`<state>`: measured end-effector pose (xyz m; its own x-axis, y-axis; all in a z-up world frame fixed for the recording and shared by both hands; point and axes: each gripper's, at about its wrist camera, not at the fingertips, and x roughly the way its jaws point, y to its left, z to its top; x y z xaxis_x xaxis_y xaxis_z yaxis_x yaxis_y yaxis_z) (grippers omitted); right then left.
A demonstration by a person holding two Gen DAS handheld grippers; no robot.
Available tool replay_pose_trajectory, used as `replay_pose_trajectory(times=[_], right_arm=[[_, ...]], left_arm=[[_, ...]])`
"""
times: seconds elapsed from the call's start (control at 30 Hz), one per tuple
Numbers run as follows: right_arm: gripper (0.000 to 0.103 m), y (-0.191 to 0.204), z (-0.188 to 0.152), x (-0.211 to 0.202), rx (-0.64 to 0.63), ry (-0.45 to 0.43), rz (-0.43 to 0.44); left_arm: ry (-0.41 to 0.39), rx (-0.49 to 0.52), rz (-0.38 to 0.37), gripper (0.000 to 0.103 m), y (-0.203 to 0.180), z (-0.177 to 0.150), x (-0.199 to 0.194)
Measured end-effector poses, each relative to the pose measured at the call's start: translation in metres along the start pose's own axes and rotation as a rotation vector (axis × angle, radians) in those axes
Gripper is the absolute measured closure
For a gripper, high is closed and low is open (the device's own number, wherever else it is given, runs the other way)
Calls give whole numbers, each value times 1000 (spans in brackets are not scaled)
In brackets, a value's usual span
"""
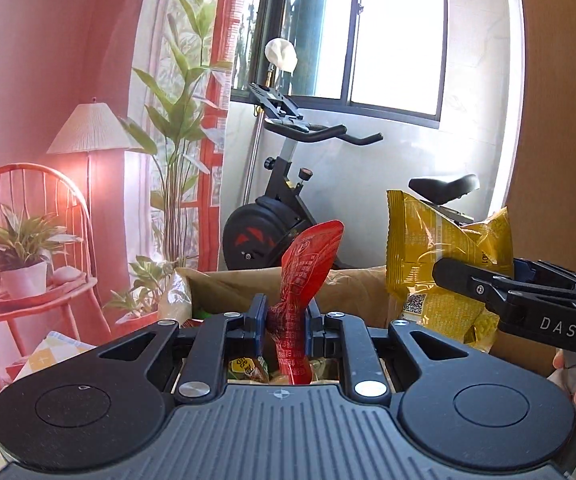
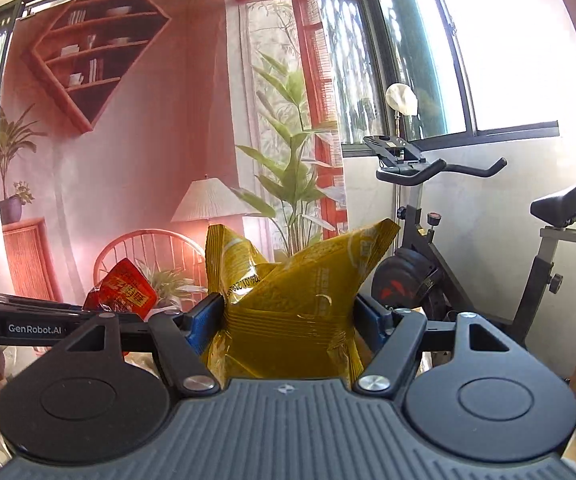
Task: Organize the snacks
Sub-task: 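Carry the red bag and yellow chip bag up over the box, then open both tools over the box, dropping both bags inside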
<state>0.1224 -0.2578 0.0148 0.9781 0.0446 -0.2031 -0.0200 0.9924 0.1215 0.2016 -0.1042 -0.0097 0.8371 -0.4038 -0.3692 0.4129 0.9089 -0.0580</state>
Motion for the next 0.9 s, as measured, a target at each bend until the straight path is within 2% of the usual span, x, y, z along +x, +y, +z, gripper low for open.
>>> replay_pose_trajectory(times=[0.13, 0.2, 0.4, 0.43, 0.5, 0.53, 0.73, 0.9], right_arm=[[31, -9, -4, 39, 12, 25, -81], [31, -12, -12, 55, 24, 66, -105], [27, -12, -38, 70, 18, 156, -113], [26, -14, -42, 71, 33, 172, -115], [15, -18, -45, 72, 56, 191, -101], [14, -19, -45, 71, 56, 187, -101], [14, -17, -43, 52, 24, 154, -66], [14, -18, -37, 33, 47, 136, -37]], left_arm=[[35, 11, 38, 84, -6, 9, 42], [67, 4, 44, 84, -3, 11, 59], [121, 29, 56, 80, -1, 3, 77], [136, 27, 41, 76, 0, 1, 78], [147, 10, 16, 42, 2, -3, 77], [132, 3, 13, 39, 5, -5, 73], [130, -44, 23, 38, 19, -8, 58], [129, -114, 41, 38, 38, -5, 28]])
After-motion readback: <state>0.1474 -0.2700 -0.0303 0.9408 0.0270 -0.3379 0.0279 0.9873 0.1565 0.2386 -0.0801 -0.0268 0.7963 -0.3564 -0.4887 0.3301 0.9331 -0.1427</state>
